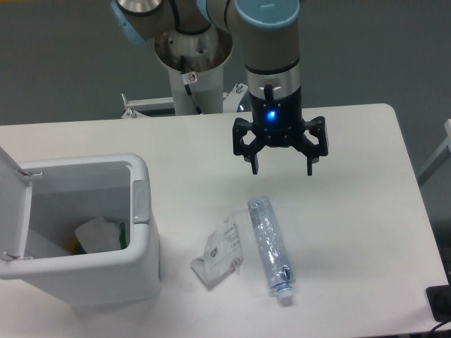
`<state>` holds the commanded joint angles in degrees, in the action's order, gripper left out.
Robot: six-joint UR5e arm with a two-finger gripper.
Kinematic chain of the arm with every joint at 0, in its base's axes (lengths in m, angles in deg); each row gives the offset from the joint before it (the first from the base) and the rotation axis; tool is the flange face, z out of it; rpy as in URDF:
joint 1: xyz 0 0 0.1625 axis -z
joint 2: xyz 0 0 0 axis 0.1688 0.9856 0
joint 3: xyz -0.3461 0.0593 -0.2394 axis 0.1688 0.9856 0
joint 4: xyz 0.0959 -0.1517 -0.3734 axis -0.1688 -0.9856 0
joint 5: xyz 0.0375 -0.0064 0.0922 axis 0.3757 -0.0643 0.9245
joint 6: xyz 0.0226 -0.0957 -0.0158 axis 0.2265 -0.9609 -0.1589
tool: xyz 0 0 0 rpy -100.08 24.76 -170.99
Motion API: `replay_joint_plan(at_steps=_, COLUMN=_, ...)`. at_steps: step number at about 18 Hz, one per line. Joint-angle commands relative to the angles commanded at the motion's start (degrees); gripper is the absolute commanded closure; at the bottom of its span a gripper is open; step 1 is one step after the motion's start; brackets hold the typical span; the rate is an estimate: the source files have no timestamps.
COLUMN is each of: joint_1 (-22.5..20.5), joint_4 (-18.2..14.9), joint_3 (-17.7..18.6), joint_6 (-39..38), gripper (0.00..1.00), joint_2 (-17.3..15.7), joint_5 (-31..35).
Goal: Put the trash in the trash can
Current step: 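Lower the open gripper toward the clear plastic wrapper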
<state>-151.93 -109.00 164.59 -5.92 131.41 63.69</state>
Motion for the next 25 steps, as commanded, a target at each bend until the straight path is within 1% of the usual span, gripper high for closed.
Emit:
replay_joint_plan(at_steps=4, joint_1=0.3, joint_4=0.2, joint_3=0.2, joint_6=-0.1, gripper=0.00, joint_2=0.6, joint_5=-0.2)
replay_joint_plan(at_steps=5, joint_1=0.4, joint_4=0.5, joint_3=0.2, joint_6=0.0, gripper=0.00, joint_2=1.2, joint_5=-0.3)
replay_joint_plan(at_steps=7, joint_1=1.3, joint_4=3.5, joint_3=0.9, joint_6=0.0, gripper=0.00, joint_2=3.4, joint_5=-0.3)
replay_joint_plan(at_steps=9, joint_1=2.5, joint_4=6.5, joint_3=2.5, joint_6=-0.2, gripper=0.00, joint_2=4.7, joint_5=0.0)
replay_joint_plan(at_steps=10, joint_1=2.8, joint_4=8.5, joint_3=4.1, joint_6=-0.2, gripper=0.00, joint_2=5.5, joint_5=0.1)
replay_joint_plan(at_steps=11, joint_1=3.4, joint_4=8.9, joint_3=5.1, joint_6=-0.1, gripper=0.00, joint_2=6.1, joint_5=0.1)
replay_joint_plan(at_steps=12, joint_1=4.4, joint_4=9.5, joint_3=6.1, joint_6=0.0, gripper=0.00, joint_2=7.5, joint_5=0.0)
replay_joint_plan(at_steps=14, joint_1=5.7, joint_4=11.0, joint_3=6.9, joint_6=2.7, gripper=0.00, joint_2=10.2, joint_5=0.0)
replay_joint_plan(at_steps=15, joint_1=6.4, joint_4=12.6, joint_3=7.1, joint_6=7.9, gripper=0.00, joint_2=12.4, joint_5=0.1)
replay_joint_plan(at_steps=16, joint_1=6.9, joint_4=13.1, joint_3=7.9, joint_6=11.7, gripper=0.00, joint_2=13.6, joint_5=-0.1)
replay_joint_plan(at_steps=18, joint_1=7.3, joint_4=13.2, joint_3=9.9, joint_6=16.3, gripper=0.00, joint_2=13.7, joint_5=-0.8)
replay_joint_plan(at_steps=19, joint_1=7.3, joint_4=13.1, joint_3=11.0, joint_6=17.3, gripper=0.00, joint_2=13.7, joint_5=-2.0)
replay_joint_plan(at_steps=21, joint_1=7.3, joint_4=13.1, joint_3=12.8, joint_6=17.8, gripper=0.00, joint_2=13.4, joint_5=-6.1)
replay_joint_plan(at_steps=22, joint_1=7.3, joint_4=13.3, joint_3=13.5, joint_6=17.7, gripper=0.00, joint_2=13.5, joint_5=-7.1)
replay_joint_plan(at_steps=24, joint_1=7.6, joint_4=13.4, joint_3=13.5, joint_6=17.5, gripper=0.00, joint_2=14.8, joint_5=-7.2)
replay_joint_plan(at_steps=25, joint_1=8.4, joint_4=15.0, joint_3=13.3, joint_6=17.2, gripper=0.00, joint_2=16.2, joint_5=-7.2)
